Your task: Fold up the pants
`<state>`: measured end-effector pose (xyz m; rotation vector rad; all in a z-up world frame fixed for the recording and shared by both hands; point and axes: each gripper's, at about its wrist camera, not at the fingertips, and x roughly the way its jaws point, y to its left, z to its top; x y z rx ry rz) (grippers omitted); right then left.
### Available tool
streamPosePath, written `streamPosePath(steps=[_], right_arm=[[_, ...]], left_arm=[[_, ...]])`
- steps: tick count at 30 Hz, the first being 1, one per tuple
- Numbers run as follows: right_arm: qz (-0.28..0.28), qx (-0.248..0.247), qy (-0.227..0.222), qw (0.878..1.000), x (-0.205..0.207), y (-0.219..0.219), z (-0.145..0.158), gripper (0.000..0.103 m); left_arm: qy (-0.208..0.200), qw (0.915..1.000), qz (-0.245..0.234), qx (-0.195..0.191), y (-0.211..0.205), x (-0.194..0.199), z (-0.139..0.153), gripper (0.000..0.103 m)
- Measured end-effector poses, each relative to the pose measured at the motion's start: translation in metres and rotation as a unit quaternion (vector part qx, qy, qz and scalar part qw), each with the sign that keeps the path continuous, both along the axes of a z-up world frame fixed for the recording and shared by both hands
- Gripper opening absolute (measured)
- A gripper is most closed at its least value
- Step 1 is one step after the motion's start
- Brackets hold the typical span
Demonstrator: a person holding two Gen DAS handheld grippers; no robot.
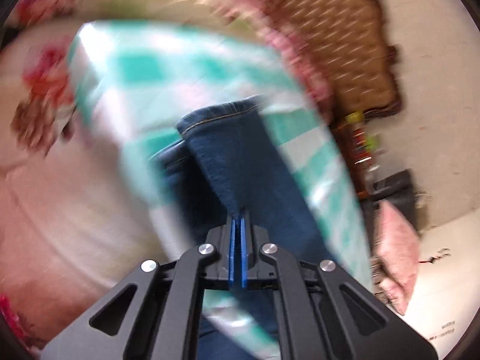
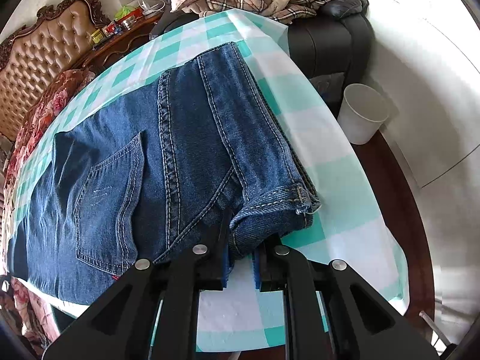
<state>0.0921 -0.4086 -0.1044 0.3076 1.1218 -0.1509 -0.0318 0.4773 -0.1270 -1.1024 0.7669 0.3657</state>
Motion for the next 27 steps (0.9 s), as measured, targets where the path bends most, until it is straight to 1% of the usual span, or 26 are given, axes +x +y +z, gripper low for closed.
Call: streamPosePath(steps=[1, 3, 5, 7, 8, 9, 10, 11, 12, 15, 17, 18, 19, 20, 21, 22, 23, 24, 25, 26, 27], right_arm=[[0.001, -0.001, -0.001, 1.000, 0.000, 0.000, 0.002, 0.011], [0.003, 0.000, -0.008, 1.000, -0.002, -0.001, 0.009, 0.011], [0.006, 0.005, -0.019, 1.000, -0.005, -0.003, 0.020, 0.011], [0.007, 0.003, -0.030, 1.000, -0.008, -0.004, 0.032, 0.010], [0.007, -0.001, -0.035, 0.999, -0.010, -0.004, 0.038, 0.009], [0.008, -0.005, -0.036, 0.999, -0.010, -0.005, 0.039, 0.009], [0.006, -0.006, -0.030, 1.000, -0.009, -0.008, 0.036, 0.009], [0.002, -0.003, -0.021, 1.000, -0.006, -0.010, 0.029, 0.009], [0.002, -0.004, -0.013, 1.000, -0.004, -0.011, 0.024, 0.009], [0.008, -0.023, -0.006, 1.000, -0.002, -0.006, 0.016, 0.009], [0.008, -0.032, 0.000, 0.999, 0.000, -0.006, 0.009, 0.009], [0.010, -0.043, 0.002, 0.999, 0.001, -0.004, 0.006, 0.008], [0.013, -0.056, 0.001, 0.998, 0.001, -0.002, 0.006, 0.006], [0.016, -0.064, 0.000, 0.998, -0.001, -0.001, 0.006, 0.006], [0.015, -0.067, -0.002, 0.998, -0.001, 0.000, 0.006, 0.006], [0.013, -0.065, -0.003, 0.998, -0.003, -0.002, 0.006, 0.007], [0.010, -0.062, -0.004, 0.998, -0.004, -0.004, 0.007, 0.007], [0.005, -0.059, -0.007, 0.998, -0.005, -0.006, 0.010, 0.014], [-0.003, -0.066, -0.011, 0.998, -0.008, -0.008, 0.014, 0.035], [-0.017, -0.089, -0.017, 0.996, -0.011, -0.011, 0.021, 0.061], [-0.033, -0.112, -0.024, 0.993, -0.015, -0.015, 0.027, 0.068]], left_arm=[[0.005, 0.9999, 0.004, -0.011, 0.003, -0.002, -0.009, 0.002], [0.006, 1.0000, -0.001, -0.001, 0.002, -0.002, -0.014, 0.003], [0.008, 1.0000, 0.001, 0.000, 0.002, -0.001, -0.013, 0.002], [0.002, 0.9999, 0.014, 0.007, 0.003, -0.006, -0.004, 0.003], [0.004, 0.9997, 0.017, 0.014, 0.004, -0.007, 0.000, 0.002], [0.011, 0.9996, 0.017, 0.017, 0.003, -0.012, -0.004, 0.002], [0.023, 0.9995, 0.015, 0.015, 0.005, -0.011, -0.011, 0.002], [0.026, 0.9996, 0.013, 0.004, 0.007, -0.010, -0.020, 0.002], [0.024, 0.9996, 0.010, 0.006, 0.008, -0.011, -0.020, 0.002], [0.027, 0.9989, -0.002, 0.039, 0.003, -0.011, -0.008, 0.002], [0.030, 0.9989, -0.003, 0.036, 0.002, -0.010, -0.009, 0.002], [0.028, 0.9990, -0.004, 0.033, 0.003, -0.010, -0.009, 0.004], [0.029, 0.9988, -0.002, 0.039, 0.002, -0.012, -0.005, 0.006], [0.037, 0.9977, 0.006, 0.056, 0.001, -0.015, 0.000, 0.009], [0.054, 0.9940, 0.026, 0.092, 0.001, -0.023, 0.008, 0.023], [0.064, 0.9880, 0.053, 0.130, 0.000, -0.030, 0.019, 0.034], [0.065, 0.9821, 0.070, 0.162, -0.002, -0.033, 0.029, 0.034], [0.065, 0.9784, 0.074, 0.182, -0.005, -0.034, 0.035, 0.035], [0.061, 0.9696, 0.067, 0.227, -0.016, -0.027, 0.048, 0.041], [0.059, 0.9649, 0.056, 0.250, -0.023, -0.021, 0.054, 0.045], [0.053, 0.9538, 0.027, 0.295, -0.043, -0.007, 0.064, 0.053]])
